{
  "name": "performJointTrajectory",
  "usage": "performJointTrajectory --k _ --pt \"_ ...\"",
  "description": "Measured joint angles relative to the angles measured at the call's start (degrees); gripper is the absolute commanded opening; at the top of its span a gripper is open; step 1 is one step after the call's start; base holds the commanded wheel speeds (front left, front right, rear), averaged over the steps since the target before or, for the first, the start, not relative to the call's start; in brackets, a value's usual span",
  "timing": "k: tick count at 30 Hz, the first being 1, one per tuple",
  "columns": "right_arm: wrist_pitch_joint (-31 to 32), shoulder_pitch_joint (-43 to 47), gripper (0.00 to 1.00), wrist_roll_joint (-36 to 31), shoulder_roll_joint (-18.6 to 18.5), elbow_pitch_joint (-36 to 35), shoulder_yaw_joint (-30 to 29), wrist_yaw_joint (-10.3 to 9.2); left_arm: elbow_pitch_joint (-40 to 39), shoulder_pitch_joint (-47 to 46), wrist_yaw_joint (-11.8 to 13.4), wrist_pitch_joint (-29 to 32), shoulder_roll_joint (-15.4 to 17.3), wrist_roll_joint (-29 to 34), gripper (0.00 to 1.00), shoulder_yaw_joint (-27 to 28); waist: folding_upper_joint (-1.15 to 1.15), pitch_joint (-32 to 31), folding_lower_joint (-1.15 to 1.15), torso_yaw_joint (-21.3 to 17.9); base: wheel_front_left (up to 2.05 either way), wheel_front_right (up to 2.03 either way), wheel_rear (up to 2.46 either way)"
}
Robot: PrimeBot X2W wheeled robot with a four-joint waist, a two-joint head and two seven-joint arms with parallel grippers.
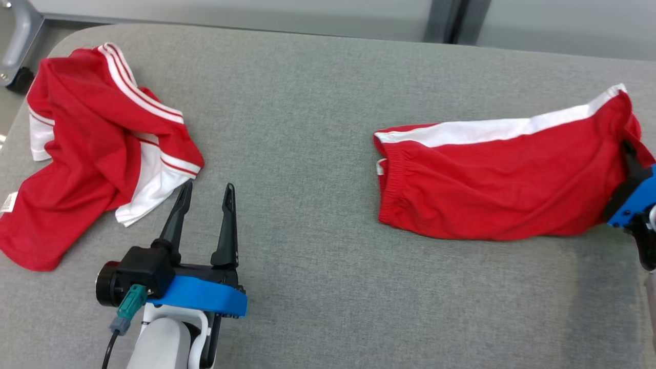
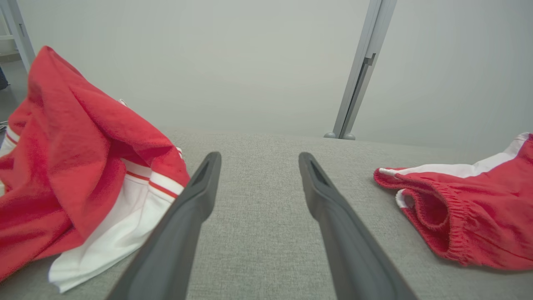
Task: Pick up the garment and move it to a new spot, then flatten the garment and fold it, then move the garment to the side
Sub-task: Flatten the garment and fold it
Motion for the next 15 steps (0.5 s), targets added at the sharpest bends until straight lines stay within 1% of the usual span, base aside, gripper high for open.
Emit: performJointTrajectory --k 7,9,12,15 --pt "0.87 4.88 0.00 -6.26 0.24 -6.68 -6.12 0.00 0.34 1.54 -0.02 0.00 -0.02 -0.02 1.00 -0.68 0.00 -2.72 0.00 -1.47 0.00 0.00 0.00" --pt "1.77 5.93 0.00 -7.80 1.20 -8.87 -6.97 -0.01 0.47 1.57 -0.02 0.01 0.01 -0.21 1.00 -0.94 0.00 -3.34 0.00 -1.43 0.00 0.00 0.00" --pt "3.61 6.60 0.00 -9.09 3.65 -12.26 -6.43 0.00 0.52 1.80 -0.04 0.00 0.23 -0.52 1.00 -1.10 -0.01 -4.13 0.00 -1.23 0.00 0.00 0.00" --pt "5.39 6.81 0.00 -9.45 6.11 -15.43 -4.01 0.00 0.68 2.26 -0.22 0.01 0.38 -0.62 1.00 -1.19 -0.01 -4.95 0.00 -0.89 0.00 0.00 0.00"
